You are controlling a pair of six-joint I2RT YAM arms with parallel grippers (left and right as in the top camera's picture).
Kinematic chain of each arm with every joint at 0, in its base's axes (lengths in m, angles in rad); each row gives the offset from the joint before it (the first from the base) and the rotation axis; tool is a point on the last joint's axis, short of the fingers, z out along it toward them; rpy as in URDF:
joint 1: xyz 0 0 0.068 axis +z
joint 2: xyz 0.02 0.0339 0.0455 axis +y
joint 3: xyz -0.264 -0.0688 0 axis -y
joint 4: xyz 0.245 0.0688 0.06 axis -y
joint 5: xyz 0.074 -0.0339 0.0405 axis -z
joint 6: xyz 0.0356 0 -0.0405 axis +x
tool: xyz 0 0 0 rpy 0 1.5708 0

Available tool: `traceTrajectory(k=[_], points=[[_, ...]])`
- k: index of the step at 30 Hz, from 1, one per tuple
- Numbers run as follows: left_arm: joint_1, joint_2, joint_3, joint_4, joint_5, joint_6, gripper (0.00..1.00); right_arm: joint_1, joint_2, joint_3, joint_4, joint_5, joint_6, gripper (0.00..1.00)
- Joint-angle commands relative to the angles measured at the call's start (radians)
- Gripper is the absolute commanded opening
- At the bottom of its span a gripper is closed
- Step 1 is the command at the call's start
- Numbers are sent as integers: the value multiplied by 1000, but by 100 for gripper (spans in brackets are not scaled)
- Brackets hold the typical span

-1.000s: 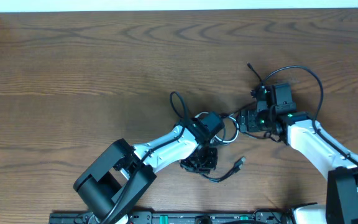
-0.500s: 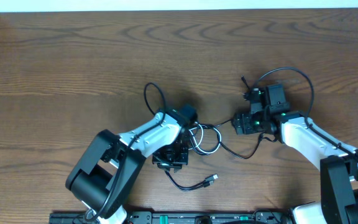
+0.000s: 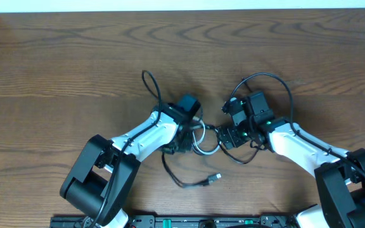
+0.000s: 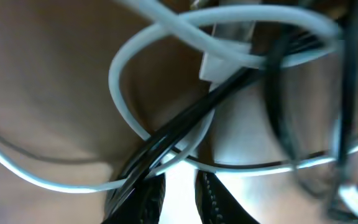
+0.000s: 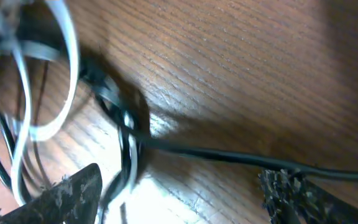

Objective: Untangle cables

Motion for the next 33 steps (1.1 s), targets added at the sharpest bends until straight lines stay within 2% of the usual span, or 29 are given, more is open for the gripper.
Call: traceTrajectory(k=[1,4,8,11,14,18,33], points=[[9,68,-32,75,-218,18,24,17,67,-11,-13,132,-14,79],[9,68,-6,66,-272,39,25,16,105,-11,-13,183,-10,77],[9,68,102,-56,-332,45,30,16,132,-10,-16,319,59,75],[9,68,220,-170,-329,42,34,16,129,-10,-16,345,72,75],[9,68,311,-242,-234,42,39,16,129,-9,-16,345,72,75],[8,69,333,-233,-85,5,43,17,129,-7,-12,344,76,75],[-14,81,250,-131,-87,-191,50,18,129,2,-11,293,75,76]])
